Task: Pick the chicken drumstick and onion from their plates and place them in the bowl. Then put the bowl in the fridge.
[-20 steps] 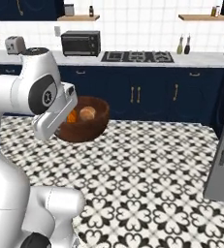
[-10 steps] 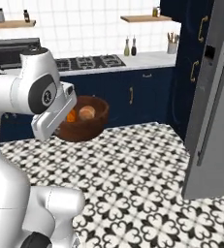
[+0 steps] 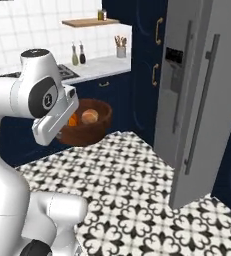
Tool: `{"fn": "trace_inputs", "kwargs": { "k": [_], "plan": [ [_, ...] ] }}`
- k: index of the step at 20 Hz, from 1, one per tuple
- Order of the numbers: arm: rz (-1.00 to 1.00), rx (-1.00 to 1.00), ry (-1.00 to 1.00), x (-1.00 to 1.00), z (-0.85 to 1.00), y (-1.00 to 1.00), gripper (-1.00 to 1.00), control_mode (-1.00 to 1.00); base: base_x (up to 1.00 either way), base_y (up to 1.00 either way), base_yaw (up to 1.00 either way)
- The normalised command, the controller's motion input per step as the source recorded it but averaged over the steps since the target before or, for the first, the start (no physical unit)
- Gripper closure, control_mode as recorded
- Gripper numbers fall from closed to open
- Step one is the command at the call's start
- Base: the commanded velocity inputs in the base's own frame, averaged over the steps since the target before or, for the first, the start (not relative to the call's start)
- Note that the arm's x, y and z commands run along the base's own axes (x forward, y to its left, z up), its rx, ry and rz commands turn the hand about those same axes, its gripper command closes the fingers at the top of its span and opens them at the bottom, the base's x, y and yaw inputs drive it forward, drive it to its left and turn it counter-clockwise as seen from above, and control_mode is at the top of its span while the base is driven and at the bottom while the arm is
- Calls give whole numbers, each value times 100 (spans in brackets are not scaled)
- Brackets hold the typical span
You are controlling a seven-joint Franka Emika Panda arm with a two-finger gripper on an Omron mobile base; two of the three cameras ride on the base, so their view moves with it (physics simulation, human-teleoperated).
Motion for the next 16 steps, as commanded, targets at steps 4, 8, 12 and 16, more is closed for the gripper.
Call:
{"fn": "trace_inputs", "kwargs": {
  "k": [4, 8, 12, 16],
  "plan": [
    [0, 0, 0, 0, 0, 0, 100, 100, 80, 81, -58],
    [0, 0, 0, 0, 0, 0, 100, 100, 80, 80, -58],
    [0, 0, 0, 0, 0, 0, 100, 100, 80, 74, -57],
    [0, 0, 0, 0, 0, 0, 100, 100, 84, 62, -54]
  ]
}}
